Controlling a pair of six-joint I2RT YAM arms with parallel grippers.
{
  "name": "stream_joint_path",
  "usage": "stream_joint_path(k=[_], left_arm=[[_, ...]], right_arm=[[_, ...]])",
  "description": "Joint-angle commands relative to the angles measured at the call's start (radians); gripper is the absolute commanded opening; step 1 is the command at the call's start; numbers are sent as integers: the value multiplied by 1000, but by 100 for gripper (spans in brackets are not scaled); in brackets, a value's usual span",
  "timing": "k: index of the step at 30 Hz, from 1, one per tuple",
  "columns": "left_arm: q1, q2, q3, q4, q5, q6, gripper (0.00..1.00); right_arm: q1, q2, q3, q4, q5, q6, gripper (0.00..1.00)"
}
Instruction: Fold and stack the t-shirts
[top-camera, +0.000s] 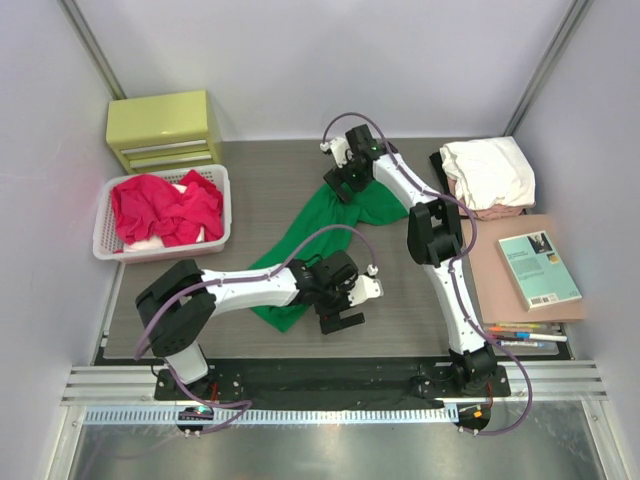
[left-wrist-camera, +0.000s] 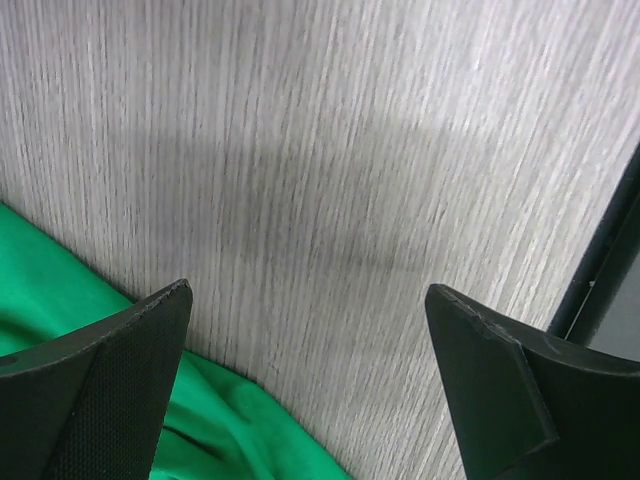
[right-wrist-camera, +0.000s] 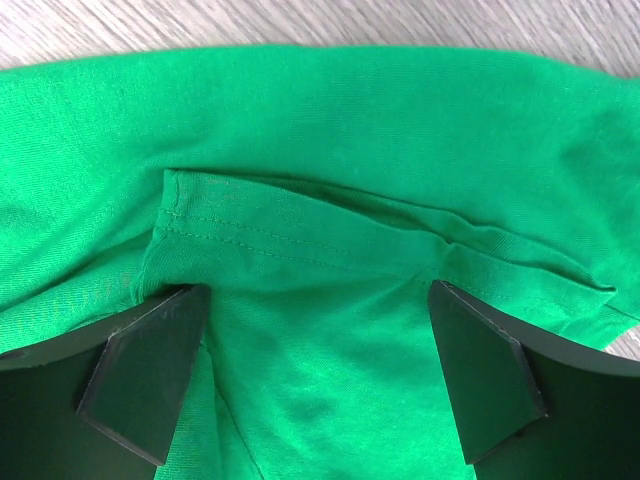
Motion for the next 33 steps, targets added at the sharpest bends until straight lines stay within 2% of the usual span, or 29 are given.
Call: stream_joint_path(k=[1,3,7,15,19,25,27,33], left_arm=[[2,-31,9,20,3,-4,100],[2,-51,19,20,-22,12,100],[22,-112,14,43,-178,51,100],[226,-220,-18,14,-184,63,100],[330,-215,-43,-1,-134,46,100],[358,-185,-58,-62,-83,45,100],[369,-175,-61,-82,-13,23,100],[384,-48,-69,-99,52,2,100]], right_arm=[[14,43,-85,-78,7,-15,100],[15,29,-101,-78,8,-11,100],[15,-3,-147,-61,-1,-9,100],[14,-19,-191,-36,-21,9,100],[14,-26,-207,-26,-24,9,100],[12,-36,-227,-22,-19,0,100],[12,-33,-231,-16,-16,0,100],[12,-39,-245,-10,-53,12,100]])
